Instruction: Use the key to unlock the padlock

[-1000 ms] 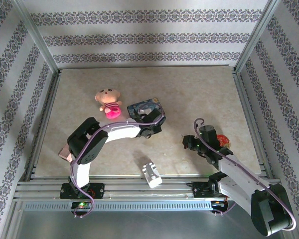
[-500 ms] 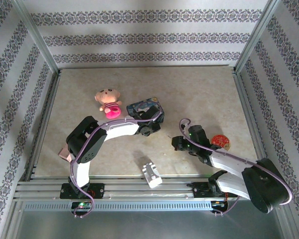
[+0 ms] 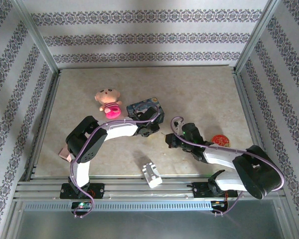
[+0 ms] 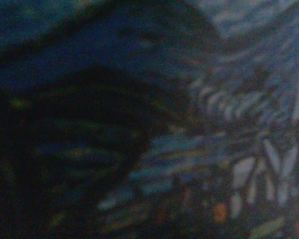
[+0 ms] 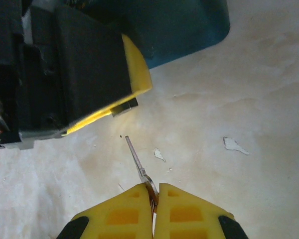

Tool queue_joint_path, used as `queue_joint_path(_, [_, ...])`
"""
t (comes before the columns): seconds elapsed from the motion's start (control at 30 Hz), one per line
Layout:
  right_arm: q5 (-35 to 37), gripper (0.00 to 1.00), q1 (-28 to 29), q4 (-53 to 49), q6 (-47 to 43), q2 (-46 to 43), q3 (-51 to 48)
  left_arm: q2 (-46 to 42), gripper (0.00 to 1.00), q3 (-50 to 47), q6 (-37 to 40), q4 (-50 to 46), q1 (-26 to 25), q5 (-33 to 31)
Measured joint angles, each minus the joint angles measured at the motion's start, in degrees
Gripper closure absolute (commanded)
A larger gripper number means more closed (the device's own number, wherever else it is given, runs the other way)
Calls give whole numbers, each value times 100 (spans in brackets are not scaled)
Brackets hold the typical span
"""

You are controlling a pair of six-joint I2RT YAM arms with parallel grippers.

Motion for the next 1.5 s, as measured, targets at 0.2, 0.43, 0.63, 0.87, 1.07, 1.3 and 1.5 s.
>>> queue_joint_path(0.2, [37, 100, 111, 258, 2, 382, 144, 0, 100, -31, -76, 151, 4, 0])
queue_joint_path(0.43, [63, 100, 192, 597, 28, 686, 177, 0, 100, -87, -122, 280, 4, 4])
queue_joint_path(0.63, [107, 100, 223, 922, 175, 1005, 177, -4, 100, -170, -157, 409, 4, -2])
queue_joint_path(0.87, [188, 100, 223, 1283, 328, 1255, 177, -4, 100, -181, -164, 492, 9, 20])
queue_joint_path(1.07, [216, 100, 223, 1508, 396, 1486, 177, -94, 100, -251, -166, 518, 22, 66])
queue_joint_path(1.3, [234, 100, 223, 1648, 529, 1574, 177, -122, 100, -258, -341, 518, 101, 308])
queue_joint_path(1.5, [251, 100, 225, 1862, 671, 1567, 50, -125, 100, -256, -487, 479, 181, 533])
